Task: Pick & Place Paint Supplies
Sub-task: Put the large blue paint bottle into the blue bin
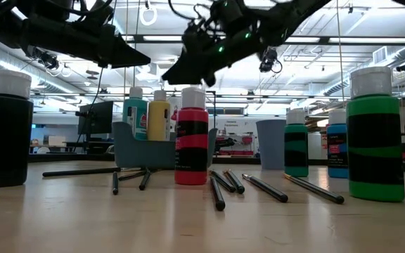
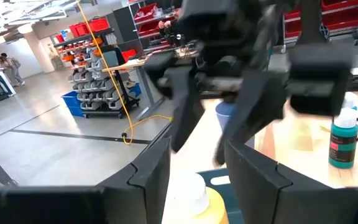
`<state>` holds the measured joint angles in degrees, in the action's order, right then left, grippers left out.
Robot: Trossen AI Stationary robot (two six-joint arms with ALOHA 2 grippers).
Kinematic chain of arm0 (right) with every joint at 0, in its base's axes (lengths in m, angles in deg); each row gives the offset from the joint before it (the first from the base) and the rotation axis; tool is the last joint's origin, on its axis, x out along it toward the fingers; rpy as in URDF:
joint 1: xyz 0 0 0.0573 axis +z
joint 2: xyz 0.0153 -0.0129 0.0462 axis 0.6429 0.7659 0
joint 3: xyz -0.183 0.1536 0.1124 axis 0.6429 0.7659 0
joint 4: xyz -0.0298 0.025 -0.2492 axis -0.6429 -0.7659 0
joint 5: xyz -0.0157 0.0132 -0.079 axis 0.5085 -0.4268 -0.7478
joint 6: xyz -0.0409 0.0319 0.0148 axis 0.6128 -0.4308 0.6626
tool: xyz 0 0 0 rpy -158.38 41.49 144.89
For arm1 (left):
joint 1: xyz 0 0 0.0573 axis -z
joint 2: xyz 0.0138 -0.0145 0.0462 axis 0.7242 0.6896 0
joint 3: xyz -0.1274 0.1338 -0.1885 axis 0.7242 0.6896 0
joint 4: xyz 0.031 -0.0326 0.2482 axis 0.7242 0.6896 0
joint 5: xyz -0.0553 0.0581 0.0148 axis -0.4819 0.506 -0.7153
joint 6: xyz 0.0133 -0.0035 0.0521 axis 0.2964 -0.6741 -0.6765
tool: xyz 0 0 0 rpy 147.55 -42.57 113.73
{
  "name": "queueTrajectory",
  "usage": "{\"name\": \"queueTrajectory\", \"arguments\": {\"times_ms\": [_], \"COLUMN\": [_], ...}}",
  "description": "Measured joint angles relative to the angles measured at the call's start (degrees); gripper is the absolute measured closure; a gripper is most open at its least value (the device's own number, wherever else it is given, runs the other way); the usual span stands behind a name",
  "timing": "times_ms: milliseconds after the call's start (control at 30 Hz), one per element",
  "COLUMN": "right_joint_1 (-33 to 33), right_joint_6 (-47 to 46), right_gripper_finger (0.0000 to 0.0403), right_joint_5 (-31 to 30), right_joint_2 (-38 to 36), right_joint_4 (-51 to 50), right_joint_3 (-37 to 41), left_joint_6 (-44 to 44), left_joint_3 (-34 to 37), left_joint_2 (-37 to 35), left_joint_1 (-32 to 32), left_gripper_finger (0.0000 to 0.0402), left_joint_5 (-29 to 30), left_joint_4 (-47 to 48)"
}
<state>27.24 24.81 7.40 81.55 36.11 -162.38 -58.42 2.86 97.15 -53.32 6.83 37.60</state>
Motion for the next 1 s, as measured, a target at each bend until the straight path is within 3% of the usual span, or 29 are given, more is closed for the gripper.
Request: {"name": "queueTrajectory", "arguments": {"times_ms": [233,500,700,1000], "right_joint_1": [5.91,18.20,27.57,34.60], "right_joint_6": [0.00,-7.23,-6.05,-8.54], "right_gripper_finger": [0.0215,0.0222,0.0222,0.0222], "right_joint_5": [0.07,-0.09,0.09,-1.38], "right_joint_2": [-10.13,-18.06,-19.36,-21.80], "right_joint_4": [-19.60,-39.83,-41.76,-39.39], "right_joint_3": [-0.02,-0.02,-0.02,2.81], "left_joint_6": [0.00,0.00,1.41,6.30], "left_joint_3": [0.00,0.00,0.00,0.00], "left_joint_2": [0.00,0.02,0.02,0.02], "left_joint_1": [0.00,0.00,0.00,0.00], "left_gripper_finger": [0.0239,0.0239,0.0239,0.0239], "left_joint_5": [0.00,0.00,-0.06,-4.11], "left_joint_4": [0.75,2.05,2.23,2.25]}}
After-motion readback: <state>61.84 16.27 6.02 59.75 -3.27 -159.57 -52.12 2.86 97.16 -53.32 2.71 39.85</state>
